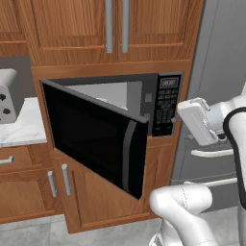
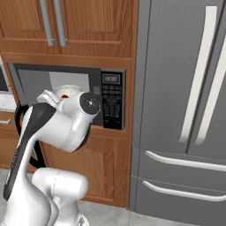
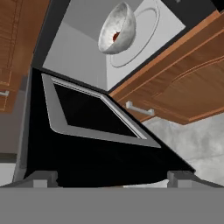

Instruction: The microwave is finished heating the shrimp and tomato. Take the bowl containing the food and place it on the dining counter.

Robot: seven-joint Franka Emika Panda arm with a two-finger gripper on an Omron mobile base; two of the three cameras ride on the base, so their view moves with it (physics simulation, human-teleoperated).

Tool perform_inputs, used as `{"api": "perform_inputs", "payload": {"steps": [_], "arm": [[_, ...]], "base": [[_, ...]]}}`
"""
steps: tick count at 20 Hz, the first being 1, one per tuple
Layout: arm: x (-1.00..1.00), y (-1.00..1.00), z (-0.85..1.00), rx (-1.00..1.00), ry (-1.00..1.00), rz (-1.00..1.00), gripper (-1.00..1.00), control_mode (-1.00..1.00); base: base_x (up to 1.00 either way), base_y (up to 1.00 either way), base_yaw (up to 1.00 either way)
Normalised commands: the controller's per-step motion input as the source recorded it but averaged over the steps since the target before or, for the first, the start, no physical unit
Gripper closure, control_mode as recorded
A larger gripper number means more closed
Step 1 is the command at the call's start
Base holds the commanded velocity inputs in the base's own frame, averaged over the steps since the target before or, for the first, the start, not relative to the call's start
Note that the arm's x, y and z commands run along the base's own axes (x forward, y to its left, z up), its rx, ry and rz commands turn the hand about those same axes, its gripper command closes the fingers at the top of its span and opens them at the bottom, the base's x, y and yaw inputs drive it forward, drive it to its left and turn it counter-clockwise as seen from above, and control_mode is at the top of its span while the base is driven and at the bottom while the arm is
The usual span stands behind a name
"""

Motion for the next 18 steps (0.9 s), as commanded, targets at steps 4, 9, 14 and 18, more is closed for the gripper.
{"api": "perform_inputs", "payload": {"steps": [4, 9, 14, 18], "arm": [[0.03, 0.76, 0.0, 0.03, 0.0, 0.12, -1.0, -1.0], [0.11, 0.76, 0.0, 0.04, 0.0, 0.13, -1.0, -1.0], [0.03, 0.69, 0.0, 0.04, 0.0, 0.19, -1.0, -1.0], [0.01, 0.52, 0.0, 0.02, 0.0, 0.21, -1.0, -1.0]], "base": [[0.0, 0.0, 0.0], [0.0, 0.0, 0.0], [0.0, 0.0, 0.0], [0.0, 0.0, 0.0]]}}
